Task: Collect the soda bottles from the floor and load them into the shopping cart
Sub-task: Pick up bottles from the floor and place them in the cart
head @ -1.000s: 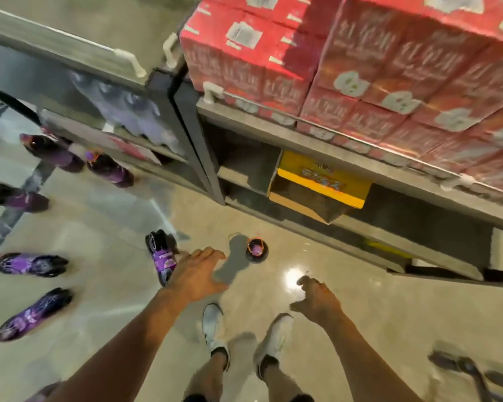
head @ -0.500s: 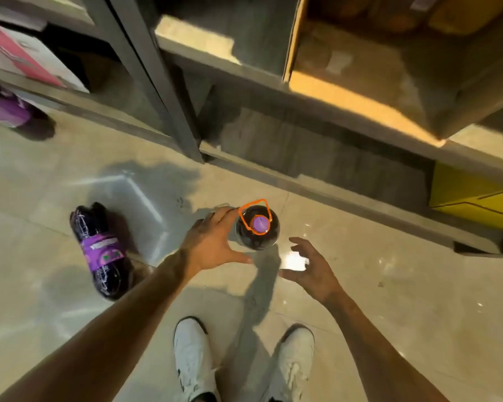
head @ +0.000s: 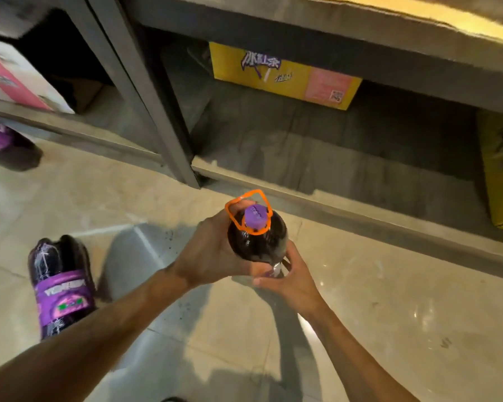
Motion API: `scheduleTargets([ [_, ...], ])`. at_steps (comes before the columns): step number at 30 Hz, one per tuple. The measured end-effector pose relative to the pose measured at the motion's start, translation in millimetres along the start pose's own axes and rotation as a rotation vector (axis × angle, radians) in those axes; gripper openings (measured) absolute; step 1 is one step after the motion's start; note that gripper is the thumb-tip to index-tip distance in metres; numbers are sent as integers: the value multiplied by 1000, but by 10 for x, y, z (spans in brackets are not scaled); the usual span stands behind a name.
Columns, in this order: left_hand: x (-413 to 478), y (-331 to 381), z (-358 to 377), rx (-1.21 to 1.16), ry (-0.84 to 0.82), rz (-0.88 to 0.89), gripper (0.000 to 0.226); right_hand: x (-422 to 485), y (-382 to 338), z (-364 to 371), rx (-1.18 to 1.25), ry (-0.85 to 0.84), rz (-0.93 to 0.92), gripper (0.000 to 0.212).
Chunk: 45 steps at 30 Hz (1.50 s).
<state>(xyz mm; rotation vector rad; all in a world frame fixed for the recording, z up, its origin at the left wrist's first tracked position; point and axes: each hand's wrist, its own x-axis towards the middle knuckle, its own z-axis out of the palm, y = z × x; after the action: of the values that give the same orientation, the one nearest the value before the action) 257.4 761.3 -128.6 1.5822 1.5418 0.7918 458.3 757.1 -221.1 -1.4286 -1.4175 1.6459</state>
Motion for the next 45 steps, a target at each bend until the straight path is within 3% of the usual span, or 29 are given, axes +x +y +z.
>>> scheduleTargets([
  [4, -39, 178, -143, -36, 94, -44, 77, -30, -237, -25, 2, -19, -63, 87],
  [9, -283, 968, -536, -121, 143, -141, 82, -549, -1079, -166, 20, -14, -72, 91],
  [17, -741, 3450, -1639, -99, 13, -189, 86, -1992, -3382, -603, 54, -32, -9, 89],
  [21, -834, 4773, -2153, -65, -45, -170, 81, -2723, -4571, -941, 35, 39, 4, 93],
  [25, -845, 6008, -2472, -57, -152, -61, 98, -3454, -5565, -1295, 66, 131, 15, 101],
  [28, -836, 6807, -2538, -64, -256, 0, 98, -3982, -6116, -1619, 92, 238, 13, 97],
  [36, -802, 8674, -1861, -87, -546, 265, 82, -5253, -6701, -2578, 95, 636, -10, 94],
  [45, -1087, 10141, 43, -138, -881, 458, 81, -6658, -6291, -3800, 166, 1066, 48, 90],
])
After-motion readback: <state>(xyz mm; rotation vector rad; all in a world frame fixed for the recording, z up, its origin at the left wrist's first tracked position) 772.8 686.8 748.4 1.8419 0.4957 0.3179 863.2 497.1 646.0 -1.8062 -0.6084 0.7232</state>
